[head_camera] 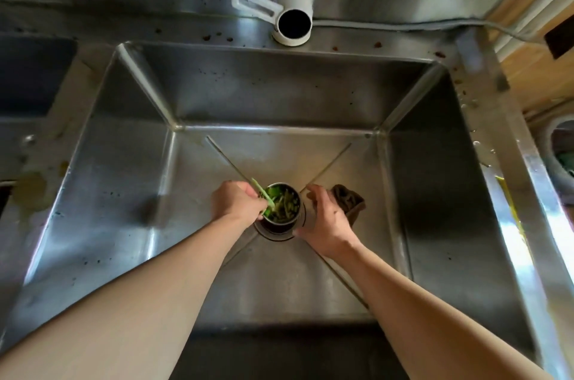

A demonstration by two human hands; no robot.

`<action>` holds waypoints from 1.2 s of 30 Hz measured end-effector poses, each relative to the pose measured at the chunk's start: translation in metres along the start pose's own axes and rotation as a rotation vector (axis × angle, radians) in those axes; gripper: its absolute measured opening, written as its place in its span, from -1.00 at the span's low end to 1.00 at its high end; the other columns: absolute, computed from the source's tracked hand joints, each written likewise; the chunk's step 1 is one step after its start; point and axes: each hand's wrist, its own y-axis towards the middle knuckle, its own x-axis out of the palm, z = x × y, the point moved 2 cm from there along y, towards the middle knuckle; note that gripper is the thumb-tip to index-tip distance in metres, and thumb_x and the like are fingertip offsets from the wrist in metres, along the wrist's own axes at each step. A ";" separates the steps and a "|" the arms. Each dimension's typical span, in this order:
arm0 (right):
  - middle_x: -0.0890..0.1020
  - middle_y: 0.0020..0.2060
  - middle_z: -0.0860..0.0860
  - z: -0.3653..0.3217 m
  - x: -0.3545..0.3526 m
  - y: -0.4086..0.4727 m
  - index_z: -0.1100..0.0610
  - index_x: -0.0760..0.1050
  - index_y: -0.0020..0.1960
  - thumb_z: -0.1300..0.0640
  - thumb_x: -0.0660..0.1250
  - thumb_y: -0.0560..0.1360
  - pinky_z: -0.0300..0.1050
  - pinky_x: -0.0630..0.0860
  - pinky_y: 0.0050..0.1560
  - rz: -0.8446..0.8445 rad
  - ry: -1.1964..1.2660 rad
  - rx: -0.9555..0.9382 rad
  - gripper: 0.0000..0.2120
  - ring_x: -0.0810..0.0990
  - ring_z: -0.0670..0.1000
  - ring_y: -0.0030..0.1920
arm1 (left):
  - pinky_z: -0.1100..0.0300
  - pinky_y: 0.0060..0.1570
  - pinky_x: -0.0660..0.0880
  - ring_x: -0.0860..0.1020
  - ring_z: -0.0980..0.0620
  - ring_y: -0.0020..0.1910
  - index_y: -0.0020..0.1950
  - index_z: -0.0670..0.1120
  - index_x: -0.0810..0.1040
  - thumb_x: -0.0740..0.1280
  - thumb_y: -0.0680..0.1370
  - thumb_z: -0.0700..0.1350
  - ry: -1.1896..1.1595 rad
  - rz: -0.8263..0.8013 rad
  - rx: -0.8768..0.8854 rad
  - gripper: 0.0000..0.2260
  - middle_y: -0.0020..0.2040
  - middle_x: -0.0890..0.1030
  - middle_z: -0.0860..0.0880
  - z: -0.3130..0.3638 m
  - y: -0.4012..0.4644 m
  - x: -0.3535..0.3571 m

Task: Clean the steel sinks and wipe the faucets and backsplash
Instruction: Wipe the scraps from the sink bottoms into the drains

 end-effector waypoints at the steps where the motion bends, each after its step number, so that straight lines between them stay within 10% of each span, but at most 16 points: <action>1: 0.41 0.32 0.08 -0.007 -0.003 -0.004 0.10 0.20 0.47 0.19 0.56 0.28 -0.28 0.30 0.21 -0.003 0.039 0.000 -0.14 0.40 0.04 0.31 | 0.08 -0.18 0.64 0.62 0.02 -0.43 -0.36 -0.12 0.57 0.47 0.33 -0.31 -0.004 0.005 0.016 -0.85 -0.43 0.60 -0.06 0.005 -0.006 -0.007; 9: 0.45 0.22 -0.15 -0.056 -0.026 -0.043 -0.01 0.18 0.48 0.11 0.63 0.19 -0.39 0.27 0.18 0.112 0.238 -0.097 -0.02 0.39 -0.20 0.20 | 0.30 -0.39 0.55 0.58 0.13 -0.50 -0.28 -0.12 0.61 0.46 0.34 -0.28 -0.017 -0.031 0.131 -0.91 -0.40 0.63 -0.05 0.040 -0.049 -0.051; 19: 0.57 -0.04 -0.21 -0.093 -0.030 -0.104 -0.06 0.37 0.11 0.20 0.63 0.18 -0.46 0.42 0.02 0.414 0.421 -0.136 -0.36 0.51 -0.38 0.01 | 0.40 -0.49 0.47 0.56 0.21 -0.51 -0.14 -0.13 0.65 0.44 0.40 -0.27 0.042 -0.195 0.356 -0.92 -0.36 0.63 -0.03 0.050 -0.099 -0.088; 28: 0.57 0.04 -0.18 -0.097 -0.036 -0.192 -0.01 0.39 0.19 0.17 0.63 0.21 -0.27 0.51 0.14 0.633 0.536 -0.050 -0.35 0.54 -0.25 0.08 | 0.09 0.13 0.50 0.59 -0.04 0.05 0.12 0.02 0.56 0.38 0.47 -0.07 0.182 -0.331 0.480 -0.77 0.08 0.61 -0.02 0.031 -0.139 -0.112; 36: 0.56 0.06 -0.16 -0.082 -0.057 -0.266 0.02 0.39 0.21 0.19 0.63 0.20 -0.30 0.48 0.15 0.773 0.574 -0.024 -0.33 0.53 -0.21 0.12 | 0.00 0.22 0.45 0.53 -0.11 0.17 0.30 -0.04 0.45 0.36 0.51 -0.10 0.298 -0.399 0.563 -0.64 0.19 0.55 -0.12 0.028 -0.200 -0.093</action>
